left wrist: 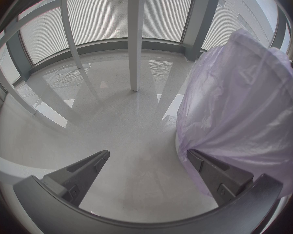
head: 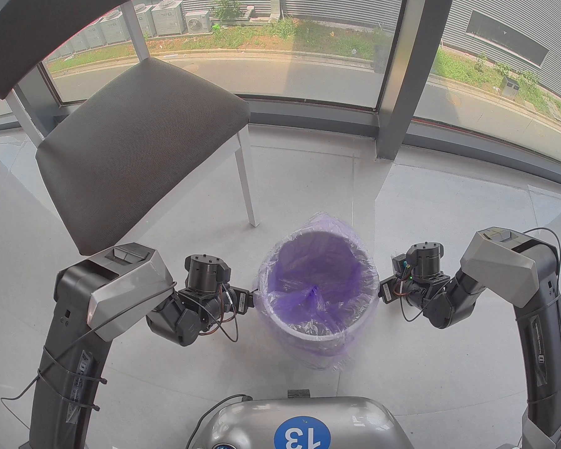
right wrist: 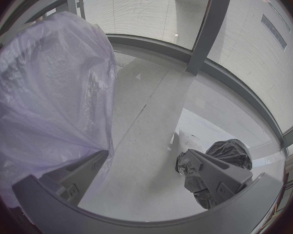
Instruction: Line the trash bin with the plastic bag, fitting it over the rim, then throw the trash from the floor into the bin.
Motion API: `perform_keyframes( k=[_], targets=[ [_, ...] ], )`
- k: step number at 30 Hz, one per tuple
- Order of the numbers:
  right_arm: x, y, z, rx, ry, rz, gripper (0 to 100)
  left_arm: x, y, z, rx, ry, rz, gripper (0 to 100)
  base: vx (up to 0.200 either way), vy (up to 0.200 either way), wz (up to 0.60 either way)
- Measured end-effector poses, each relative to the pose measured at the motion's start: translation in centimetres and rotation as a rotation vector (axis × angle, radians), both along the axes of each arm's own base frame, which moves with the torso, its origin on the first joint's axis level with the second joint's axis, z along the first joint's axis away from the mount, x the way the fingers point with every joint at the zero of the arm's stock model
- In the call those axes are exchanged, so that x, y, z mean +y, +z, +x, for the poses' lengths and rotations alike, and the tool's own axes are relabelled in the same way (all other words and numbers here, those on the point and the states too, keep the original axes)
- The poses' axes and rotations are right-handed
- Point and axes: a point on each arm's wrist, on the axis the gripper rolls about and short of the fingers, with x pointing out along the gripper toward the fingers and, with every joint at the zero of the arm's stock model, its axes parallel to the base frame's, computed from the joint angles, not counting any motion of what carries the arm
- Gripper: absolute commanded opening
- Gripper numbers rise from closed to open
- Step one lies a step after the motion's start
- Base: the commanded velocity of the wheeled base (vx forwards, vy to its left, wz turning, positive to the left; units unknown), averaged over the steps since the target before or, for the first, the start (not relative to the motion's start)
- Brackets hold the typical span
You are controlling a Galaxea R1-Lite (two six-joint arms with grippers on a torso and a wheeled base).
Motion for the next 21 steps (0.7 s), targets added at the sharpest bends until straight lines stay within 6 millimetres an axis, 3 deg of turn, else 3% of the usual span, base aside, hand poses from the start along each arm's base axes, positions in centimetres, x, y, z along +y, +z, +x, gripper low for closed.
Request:
perform_keyframes(
  k=[9,21],
  targets=[
    [-0.8,0.1,0.1,-0.002,-0.035,0.019,100,1.0,0.4,-0.4,0.003,0.024,-0.009,100,0.0,0.0,0.0],
    [-1.7,5.0,-3.2,-0.002,-0.061,0.097,100,2.5,4.6,-4.7,-0.042,0.015,-0.037,100,0.0,0.0,0.0]
  ],
)
